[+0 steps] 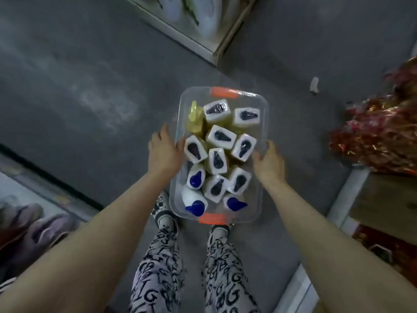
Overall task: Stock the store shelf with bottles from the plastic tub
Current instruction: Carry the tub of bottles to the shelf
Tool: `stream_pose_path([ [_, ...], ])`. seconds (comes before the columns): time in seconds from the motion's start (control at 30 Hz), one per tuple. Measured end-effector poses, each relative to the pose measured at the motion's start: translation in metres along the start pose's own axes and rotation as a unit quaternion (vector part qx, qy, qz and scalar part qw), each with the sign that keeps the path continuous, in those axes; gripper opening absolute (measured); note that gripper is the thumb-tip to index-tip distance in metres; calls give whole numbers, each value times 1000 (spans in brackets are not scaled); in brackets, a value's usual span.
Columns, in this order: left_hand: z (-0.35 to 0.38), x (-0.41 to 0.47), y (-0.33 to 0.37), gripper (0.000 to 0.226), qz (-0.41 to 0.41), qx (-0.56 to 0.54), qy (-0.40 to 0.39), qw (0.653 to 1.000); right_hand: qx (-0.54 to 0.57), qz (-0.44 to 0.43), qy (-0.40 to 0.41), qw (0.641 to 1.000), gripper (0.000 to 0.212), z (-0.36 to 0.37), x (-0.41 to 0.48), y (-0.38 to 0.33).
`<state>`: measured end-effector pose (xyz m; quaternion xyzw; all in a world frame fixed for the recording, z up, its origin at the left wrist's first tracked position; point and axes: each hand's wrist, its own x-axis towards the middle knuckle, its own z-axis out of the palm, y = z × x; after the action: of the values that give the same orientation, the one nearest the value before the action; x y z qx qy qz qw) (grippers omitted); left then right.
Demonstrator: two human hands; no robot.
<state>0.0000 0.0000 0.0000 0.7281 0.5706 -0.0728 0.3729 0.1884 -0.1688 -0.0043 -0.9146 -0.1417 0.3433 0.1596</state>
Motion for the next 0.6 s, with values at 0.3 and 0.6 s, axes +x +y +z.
stream_pose_path([
  [0.3,53,41,-31,34,-64,-123,-8,990,55,72,108,990,42,47,42,20],
  [0.6,60,44,-37,35,-55,-159,19,986,85,63,128,986,28,54,47,28],
])
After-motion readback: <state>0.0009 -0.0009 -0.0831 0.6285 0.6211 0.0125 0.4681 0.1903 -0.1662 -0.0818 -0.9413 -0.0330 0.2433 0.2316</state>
